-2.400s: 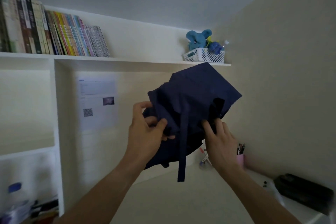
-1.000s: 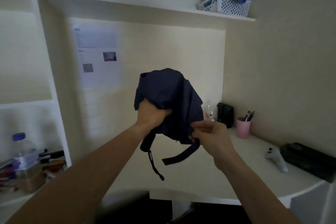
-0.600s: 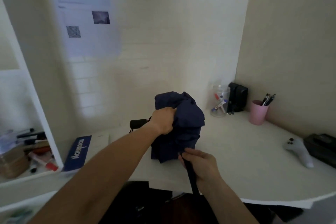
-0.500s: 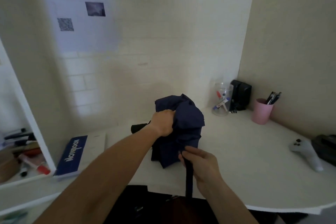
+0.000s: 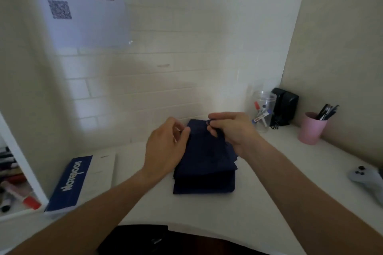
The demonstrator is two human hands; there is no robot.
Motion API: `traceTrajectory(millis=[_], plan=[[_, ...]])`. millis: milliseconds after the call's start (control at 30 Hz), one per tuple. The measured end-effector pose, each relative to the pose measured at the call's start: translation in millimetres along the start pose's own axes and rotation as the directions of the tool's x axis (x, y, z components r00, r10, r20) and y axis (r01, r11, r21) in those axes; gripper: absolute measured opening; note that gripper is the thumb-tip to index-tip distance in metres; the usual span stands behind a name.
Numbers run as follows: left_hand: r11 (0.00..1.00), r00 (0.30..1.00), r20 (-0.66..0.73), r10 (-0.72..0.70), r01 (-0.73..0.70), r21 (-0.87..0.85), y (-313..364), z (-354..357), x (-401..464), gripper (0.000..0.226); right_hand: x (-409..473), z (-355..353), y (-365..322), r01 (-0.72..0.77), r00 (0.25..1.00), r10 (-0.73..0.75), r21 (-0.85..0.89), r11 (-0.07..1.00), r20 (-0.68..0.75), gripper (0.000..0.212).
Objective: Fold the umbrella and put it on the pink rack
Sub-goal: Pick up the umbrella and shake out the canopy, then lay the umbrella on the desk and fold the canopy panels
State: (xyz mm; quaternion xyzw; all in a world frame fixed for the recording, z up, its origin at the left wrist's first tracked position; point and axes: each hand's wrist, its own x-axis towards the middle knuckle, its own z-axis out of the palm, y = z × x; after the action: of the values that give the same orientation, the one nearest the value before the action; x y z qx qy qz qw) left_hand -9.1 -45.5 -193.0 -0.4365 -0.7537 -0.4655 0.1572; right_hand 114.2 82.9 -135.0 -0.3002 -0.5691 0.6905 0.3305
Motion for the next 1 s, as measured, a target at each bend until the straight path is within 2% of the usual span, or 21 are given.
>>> traceTrajectory(millis=[33,67,100,133,167,200,233,267,333,367,400,433,500,567,667,733,767,833,900,933,1000], plan=[[0.995,0.999,0.046,-0.013,0.017,-0.098,9.1,-6.4,-11.2,0.018,2.3,1.9,-10.9,0.012,1.0,-0.012,-0.03,0.999,-0.002,0.016],[0.982,0.985,0.169,-0.043,0.072,-0.174,17.0,-7.8,-19.4,0.021,2.7,3.0,-21.9,0.02,1.0,-0.02,-0.043,0.999,-0.007,0.015],[0.958,0.936,0.337,-0.102,0.183,-0.219,22.4,-5.1,-25.6,0.025,0.0,3.2,-32.0,0.025,1.0,-0.025,-0.044,0.999,-0.011,0.015],[0.901,0.847,0.488,-0.21,0.362,-0.24,24.7,-0.5,-29.0,0.03,-6.4,3.1,-40.1,0.03,0.999,-0.03,-0.038,0.999,-0.013,0.016],[0.774,0.717,0.61,-0.337,0.58,-0.254,24.9,4.1,-29.0,0.038,-15.2,2.4,-45.9,0.035,0.999,-0.035,-0.025,0.999,-0.013,0.016],[0.589,0.58,0.692,-0.43,0.761,-0.272,22.3,7.3,-27.7,0.05,-26.6,0.3,-49.2,0.04,0.999,-0.04,-0.009,0.999,-0.008,0.016],[0.395,0.479,0.737,-0.477,0.866,-0.306,16.6,9.2,-27.1,0.063,-41.0,-4.0,-48.8,0.045,0.999,-0.045,0.005,0.999,0.003,0.016],[0.218,0.413,0.777,-0.475,0.911,-0.35,11.1,9.0,-28.3,0.076,-57.9,-10.1,-44.5,0.049,0.999,-0.049,0.009,0.999,0.016,0.016],[-0.065,0.38,0.838,-0.392,0.897,-0.437,2.5,4.8,-35.2,0.096,-92.6,-26.2,-25.1,0.063,0.998,-0.062,-0.03,0.998,0.033,0.017],[-0.165,0.381,0.856,-0.349,0.875,-0.456,3.4,1.8,-42.0,0.102,-110.5,-34.6,-8.9,0.063,0.998,-0.062,-0.053,0.997,0.034,0.017],[-0.219,0.392,0.864,-0.315,0.856,-0.468,5.2,0.7,-50.6,0.102,-127.9,-41.5,10.4,0.061,0.998,-0.059,-0.075,0.995,0.029,0.017],[-0.237,0.415,0.865,-0.282,0.844,-0.482,7.9,0.4,-60.2,0.094,-143.9,-47.5,32.8,0.055,0.998,-0.052,-0.11,0.992,0.024,0.018],[-0.187,0.456,0.845,-0.28,0.837,-0.514,14.7,2.3,-77.8,0.065,-169.5,-57.3,82.0,0.016,1.0,-0.014,-0.221,0.975,0.011,0.021],[-0.079,0.424,0.824,-0.376,0.871,-0.485,20.9,4.2,-94.3,0.045,-187.7,-65.0,125.9,-0.104,0.994,0.104,-0.313,0.944,-0.018,0.028],[0.046,0.336,0.759,-0.558,0.926,-0.376,23.4,3.9,-112.4,0.035,-201.3,-72.5,158.1,-0.35,0.934,0.355,-0.27,0.897,-0.031,0.043],[0.087,0.337,0.739,-0.583,0.931,-0.356,22.6,3.8,-116.3,0.033,-198.4,-74.8,155.4,-0.423,0.899,0.438,-0.313,0.85,-0.026,0.042],[0.093,0.346,0.734,-0.585,0.927,-0.364,21.6,3.9,-116.9,0.032,-191.1,-76.3,150.3,-0.416,0.903,0.426,-0.349,0.84,-0.049,0.038],[0.112,0.376,0.721,-0.582,0.915,-0.387,19.5,6.0,-116.2,0.032,-163.6,-80.1,135.1,-0.319,0.947,0.277,-0.392,0.863,-0.162,0.031],[0.149,0.409,0.722,-0.559,0.905,-0.398,16.5,8.3,-115.5,0.031,-126.9,-82.6,115.4,-0.233,0.958,0.15,-0.357,0.905,-0.245,0.04],[0.167,0.42,0.72,-0.552,0.902,-0.398,13.8,10.4,-114.7,0.031,-110.7,-80.9,104.5,-0.243,0.955,0.168,-0.317,0.917,-0.246,0.048],[0.187,0.436,0.73,-0.527,0.897,-0.401,5.8,14.7,-112.5,0.034,-81.9,-73.1,86.4,-0.361,0.931,0.336,-0.218,0.907,-0.144,0.053]])
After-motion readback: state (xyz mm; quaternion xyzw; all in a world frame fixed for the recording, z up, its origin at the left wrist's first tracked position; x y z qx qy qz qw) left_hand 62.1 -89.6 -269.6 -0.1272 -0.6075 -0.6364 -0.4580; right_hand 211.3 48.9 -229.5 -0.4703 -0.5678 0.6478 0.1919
